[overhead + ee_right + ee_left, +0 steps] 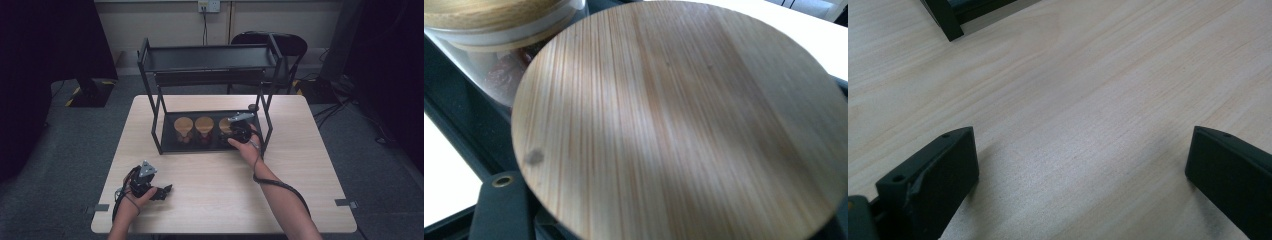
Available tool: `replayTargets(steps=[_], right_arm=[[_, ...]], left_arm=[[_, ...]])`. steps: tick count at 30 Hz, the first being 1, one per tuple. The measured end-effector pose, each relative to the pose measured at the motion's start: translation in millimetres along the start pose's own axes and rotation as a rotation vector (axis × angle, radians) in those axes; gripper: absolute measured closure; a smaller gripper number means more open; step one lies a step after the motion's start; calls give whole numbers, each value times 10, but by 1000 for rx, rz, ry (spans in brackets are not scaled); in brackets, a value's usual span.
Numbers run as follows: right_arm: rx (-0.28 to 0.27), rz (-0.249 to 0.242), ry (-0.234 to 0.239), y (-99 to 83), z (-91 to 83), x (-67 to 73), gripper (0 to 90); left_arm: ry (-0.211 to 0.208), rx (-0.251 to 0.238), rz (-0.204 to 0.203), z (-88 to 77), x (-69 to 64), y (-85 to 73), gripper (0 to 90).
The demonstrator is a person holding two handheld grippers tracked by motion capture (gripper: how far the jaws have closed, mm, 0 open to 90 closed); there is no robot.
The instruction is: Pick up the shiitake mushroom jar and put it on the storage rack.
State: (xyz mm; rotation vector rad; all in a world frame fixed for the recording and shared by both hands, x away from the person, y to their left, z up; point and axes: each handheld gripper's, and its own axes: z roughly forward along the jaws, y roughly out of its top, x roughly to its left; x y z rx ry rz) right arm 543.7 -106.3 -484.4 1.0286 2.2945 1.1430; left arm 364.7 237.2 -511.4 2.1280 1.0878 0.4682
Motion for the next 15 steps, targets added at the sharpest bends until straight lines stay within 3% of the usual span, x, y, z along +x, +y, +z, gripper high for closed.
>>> replayTargets(steps=[15], right_arm=[[7,2,-16,43,47,49,255]], left_arm=[[0,0,0,0,0,0,2]])
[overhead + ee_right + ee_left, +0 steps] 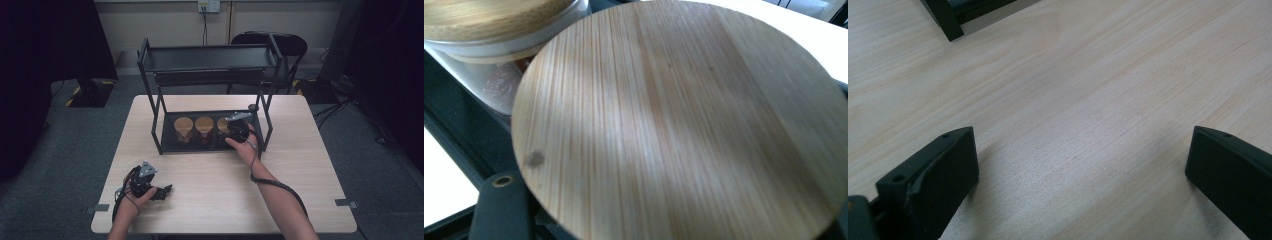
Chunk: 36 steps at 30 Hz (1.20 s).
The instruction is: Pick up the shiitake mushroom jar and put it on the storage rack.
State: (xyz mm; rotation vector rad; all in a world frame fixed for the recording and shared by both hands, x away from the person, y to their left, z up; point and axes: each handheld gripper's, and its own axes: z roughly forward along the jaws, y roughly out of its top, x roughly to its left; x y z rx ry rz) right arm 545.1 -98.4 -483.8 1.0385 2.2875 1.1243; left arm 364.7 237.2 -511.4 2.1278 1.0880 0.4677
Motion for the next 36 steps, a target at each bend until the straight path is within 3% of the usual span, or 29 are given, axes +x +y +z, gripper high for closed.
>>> replayTargets(steps=[18,20,25,36], right_arm=[[4,18,-6,34,50,27,243],[5,20,-8,36,46,30,227],[27,30,-1,36,30,20,81],[27,71,13,11,-117,-28,24]], left_arm=[[0,0,0,0,0,0,2],[0,0,0,0,0,0,2],[0,0,0,0,0,0,2],[0,0,1,0,0,0,2]])
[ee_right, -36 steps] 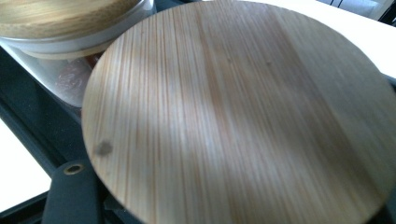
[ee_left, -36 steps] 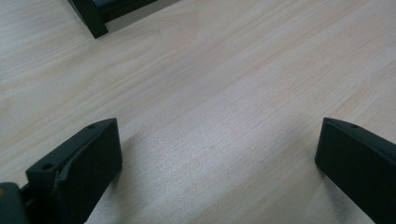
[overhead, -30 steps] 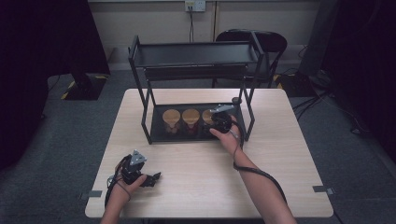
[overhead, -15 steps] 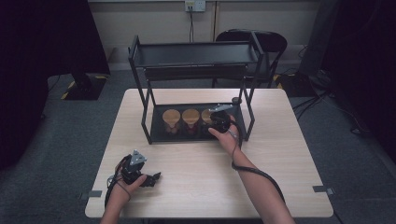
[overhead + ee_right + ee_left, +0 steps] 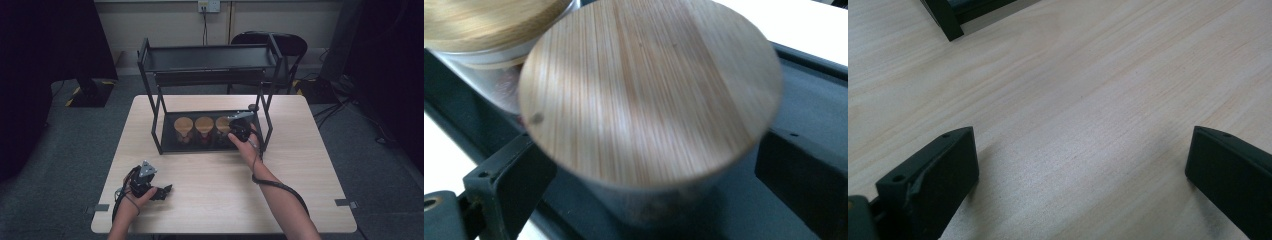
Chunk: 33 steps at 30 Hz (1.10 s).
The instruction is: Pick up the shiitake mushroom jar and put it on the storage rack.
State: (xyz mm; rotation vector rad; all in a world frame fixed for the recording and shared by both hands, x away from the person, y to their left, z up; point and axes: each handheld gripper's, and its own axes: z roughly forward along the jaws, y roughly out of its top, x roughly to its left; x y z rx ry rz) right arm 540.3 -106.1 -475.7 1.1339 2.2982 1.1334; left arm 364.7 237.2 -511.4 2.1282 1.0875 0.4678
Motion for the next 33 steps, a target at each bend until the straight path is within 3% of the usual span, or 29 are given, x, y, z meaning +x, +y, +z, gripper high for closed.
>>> replayTargets(steps=[5,15,28,33], right_arm=[[-22,19,6,-6,-106,-3,20],[-28,-4,-32,-53,-261,-12,25],[-24,-29,-9,-152,-441,33,22],[-25,-17,0,-204,-499,38,23]], left_arm=[[0,0,0,0,0,0,2],[1,0,0,0,-1,0,2],[2,0,0,0,-2,-1,2],[2,0,0,0,-1,0,2]])
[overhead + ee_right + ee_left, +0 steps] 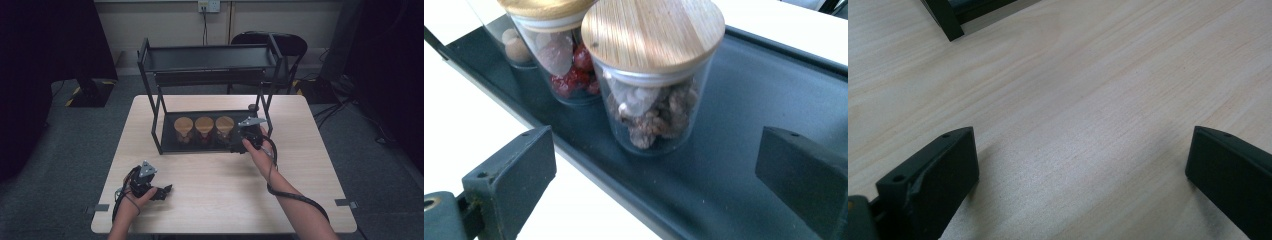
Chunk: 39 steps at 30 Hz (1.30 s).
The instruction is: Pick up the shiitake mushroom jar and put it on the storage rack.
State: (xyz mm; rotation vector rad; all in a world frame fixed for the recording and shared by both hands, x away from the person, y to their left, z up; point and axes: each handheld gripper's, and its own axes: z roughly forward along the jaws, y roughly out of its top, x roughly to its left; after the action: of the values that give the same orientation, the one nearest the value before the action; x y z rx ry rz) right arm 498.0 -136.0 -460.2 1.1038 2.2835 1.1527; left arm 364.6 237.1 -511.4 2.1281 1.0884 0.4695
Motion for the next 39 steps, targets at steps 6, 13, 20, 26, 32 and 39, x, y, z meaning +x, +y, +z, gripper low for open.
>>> replayTargets(steps=[6,13,20,26,32,39], right_arm=[[-4,10,13,-44,-60,16,24],[-8,5,30,-96,-103,63,25],[-8,-1,41,-139,-155,100,26],[-7,-11,44,-177,-215,115,26],[-4,-36,48,-244,-271,133,27],[2,-43,52,-335,-325,143,27]], left_arm=[[0,0,0,0,0,0,2],[0,0,0,0,0,0,2],[0,0,0,0,0,0,2],[0,0,0,0,0,0,2],[0,0,0,0,0,0,2],[0,-1,0,0,0,0,2]])
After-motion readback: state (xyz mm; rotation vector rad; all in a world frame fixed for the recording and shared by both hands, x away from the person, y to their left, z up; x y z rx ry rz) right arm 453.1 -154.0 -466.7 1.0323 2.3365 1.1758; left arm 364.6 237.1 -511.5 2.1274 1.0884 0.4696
